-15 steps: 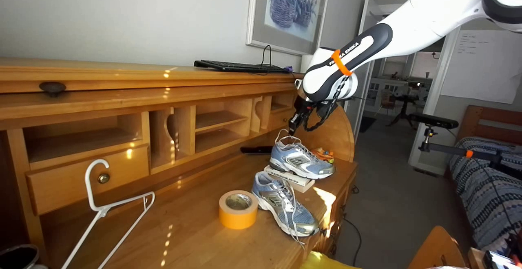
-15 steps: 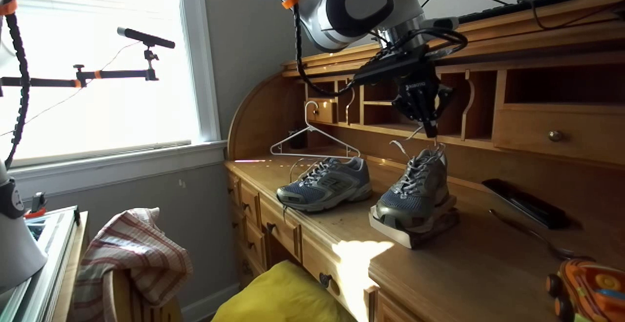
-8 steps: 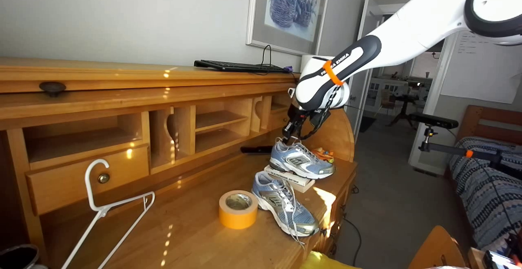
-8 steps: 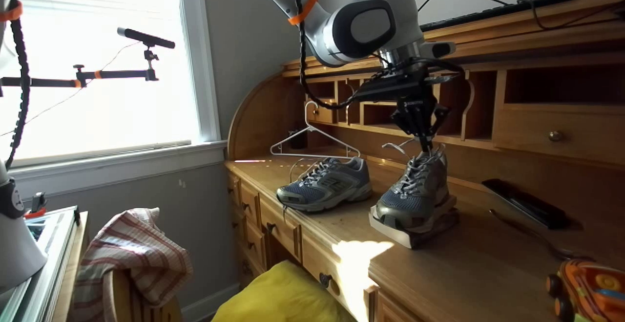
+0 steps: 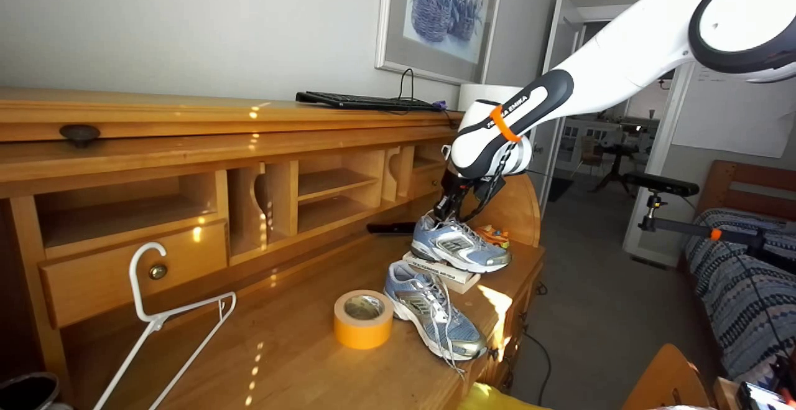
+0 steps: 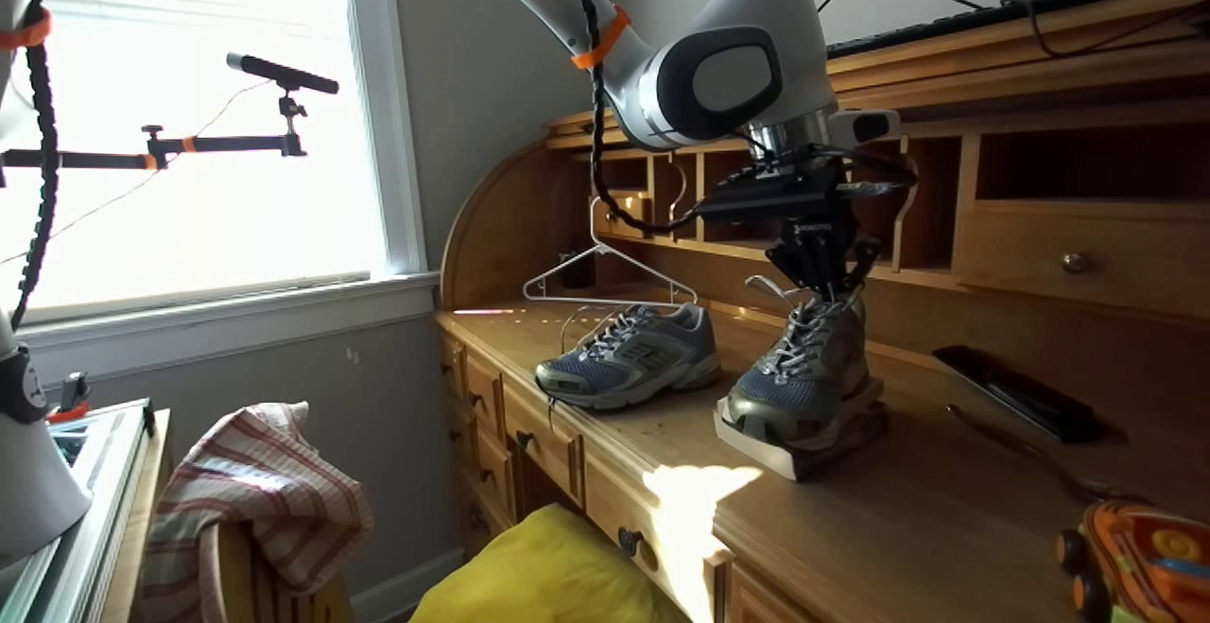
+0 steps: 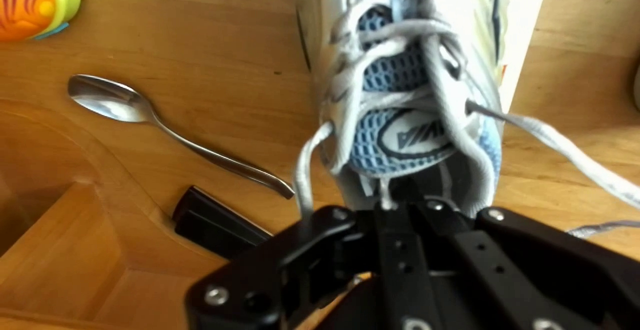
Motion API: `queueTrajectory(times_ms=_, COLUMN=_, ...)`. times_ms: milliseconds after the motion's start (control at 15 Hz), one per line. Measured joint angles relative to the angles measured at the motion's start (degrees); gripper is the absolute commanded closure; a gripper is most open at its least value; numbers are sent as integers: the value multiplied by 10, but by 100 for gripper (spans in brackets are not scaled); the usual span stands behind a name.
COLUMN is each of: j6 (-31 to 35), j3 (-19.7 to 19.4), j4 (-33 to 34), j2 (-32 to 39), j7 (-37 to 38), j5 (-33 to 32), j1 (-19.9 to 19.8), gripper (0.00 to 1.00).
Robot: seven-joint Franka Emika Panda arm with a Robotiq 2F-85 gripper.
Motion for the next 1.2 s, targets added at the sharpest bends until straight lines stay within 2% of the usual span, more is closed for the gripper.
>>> queueTrajectory(times_ms=600, j6=0, j3=24, j4=6, j2=-22, j7=-4, j5=3, j1=-6, gripper=2)
queueTrajectory(times_ms=1000, j6=-10, j3=38, j4=4, j2=-45, j7=-7, j5=25, j1=-7, gripper=0)
queueTrajectory(times_ms=1200, j6=-54, j3=51, j4=4, j2=-51, j7=-22, j5=49, j1=-9, gripper=0)
